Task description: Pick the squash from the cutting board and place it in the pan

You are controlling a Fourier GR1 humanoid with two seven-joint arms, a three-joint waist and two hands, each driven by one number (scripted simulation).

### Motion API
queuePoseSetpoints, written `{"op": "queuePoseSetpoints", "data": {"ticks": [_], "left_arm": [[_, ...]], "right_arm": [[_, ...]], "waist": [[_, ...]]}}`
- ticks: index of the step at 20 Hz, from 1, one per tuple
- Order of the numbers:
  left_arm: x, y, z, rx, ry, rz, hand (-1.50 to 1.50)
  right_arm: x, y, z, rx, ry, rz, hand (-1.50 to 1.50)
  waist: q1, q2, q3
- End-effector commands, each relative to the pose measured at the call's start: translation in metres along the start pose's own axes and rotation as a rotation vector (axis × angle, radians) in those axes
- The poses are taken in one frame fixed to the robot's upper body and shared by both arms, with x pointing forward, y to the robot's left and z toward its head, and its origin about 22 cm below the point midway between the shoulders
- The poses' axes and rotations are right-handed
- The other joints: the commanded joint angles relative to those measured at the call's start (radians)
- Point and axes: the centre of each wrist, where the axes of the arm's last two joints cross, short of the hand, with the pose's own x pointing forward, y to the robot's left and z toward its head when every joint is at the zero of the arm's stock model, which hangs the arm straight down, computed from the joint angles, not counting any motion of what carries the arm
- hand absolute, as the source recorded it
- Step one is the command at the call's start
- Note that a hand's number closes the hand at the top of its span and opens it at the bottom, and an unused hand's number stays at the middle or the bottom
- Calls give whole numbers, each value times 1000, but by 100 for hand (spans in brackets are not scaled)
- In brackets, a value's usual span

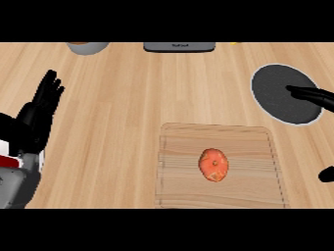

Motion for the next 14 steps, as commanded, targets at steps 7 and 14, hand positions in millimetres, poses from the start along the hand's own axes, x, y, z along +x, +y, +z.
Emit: {"op": "queuePoseSetpoints", "data": {"ticks": [7,14], "left_arm": [[-5,-1,7,13,-8,5,0],[4,4,-10,2,-6,16,0]], "right_arm": [[68,19,-59,46,6,60,-150],[73,48,-70,166,-67,-25,-150]], "waist": [[7,1,1],[5,2,1]]}}
